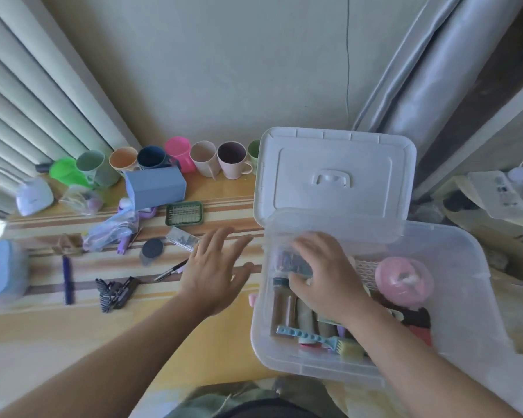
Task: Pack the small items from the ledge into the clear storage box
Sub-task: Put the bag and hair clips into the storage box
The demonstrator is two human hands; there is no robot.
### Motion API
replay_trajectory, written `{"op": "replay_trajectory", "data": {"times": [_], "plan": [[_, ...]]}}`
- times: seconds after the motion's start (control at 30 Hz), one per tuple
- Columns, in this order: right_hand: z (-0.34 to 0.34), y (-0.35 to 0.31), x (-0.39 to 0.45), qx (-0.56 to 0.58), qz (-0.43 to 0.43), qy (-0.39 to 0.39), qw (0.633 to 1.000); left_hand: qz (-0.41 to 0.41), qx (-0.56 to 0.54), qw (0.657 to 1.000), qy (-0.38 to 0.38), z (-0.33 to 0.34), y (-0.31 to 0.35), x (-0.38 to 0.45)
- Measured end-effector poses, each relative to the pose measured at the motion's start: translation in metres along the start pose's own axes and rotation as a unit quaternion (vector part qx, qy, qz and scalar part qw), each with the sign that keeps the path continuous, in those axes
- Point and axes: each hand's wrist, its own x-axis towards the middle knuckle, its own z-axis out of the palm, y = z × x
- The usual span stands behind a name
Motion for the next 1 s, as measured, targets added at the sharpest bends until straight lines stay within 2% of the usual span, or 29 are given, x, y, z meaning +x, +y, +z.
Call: {"op": "replay_trajectory", "data": {"times": [0.07,0.2,0.33,0.5,0.57,0.77,0.87,1.0], "plan": [[0.019,-0.032,0.027,0.009,-0.025,0.007,1.0,-0.063,-0.014,0.998,-0.006,-0.002,-0.043,-0.005],[0.069,-0.093,0.077,0.014,-0.069,-0.003,0.997,-0.134,0.011,0.99,-0.036,-0.005,-0.14,-0.037],[0.128,-0.123,0.122,0.026,-0.03,-0.056,0.998,-0.236,0.038,0.968,-0.07,-0.015,-0.236,-0.054],[0.202,-0.121,0.171,-0.032,0.04,-0.207,0.977,-0.266,0.064,0.957,-0.101,-0.018,-0.333,-0.032],[0.223,-0.119,0.184,-0.064,0.074,-0.228,0.969,-0.274,0.064,0.952,-0.123,-0.017,-0.356,-0.012],[0.28,-0.107,0.201,-0.068,0.198,-0.19,0.959,-0.253,0.021,0.954,-0.157,0.005,-0.394,0.039],[0.295,-0.105,0.203,-0.112,0.217,-0.16,0.956,-0.239,-0.025,0.951,-0.195,0.024,-0.409,0.043],[0.301,-0.106,0.203,-0.119,0.244,-0.152,0.951,-0.253,0.012,0.949,-0.188,0.035,-0.412,0.033]]}}
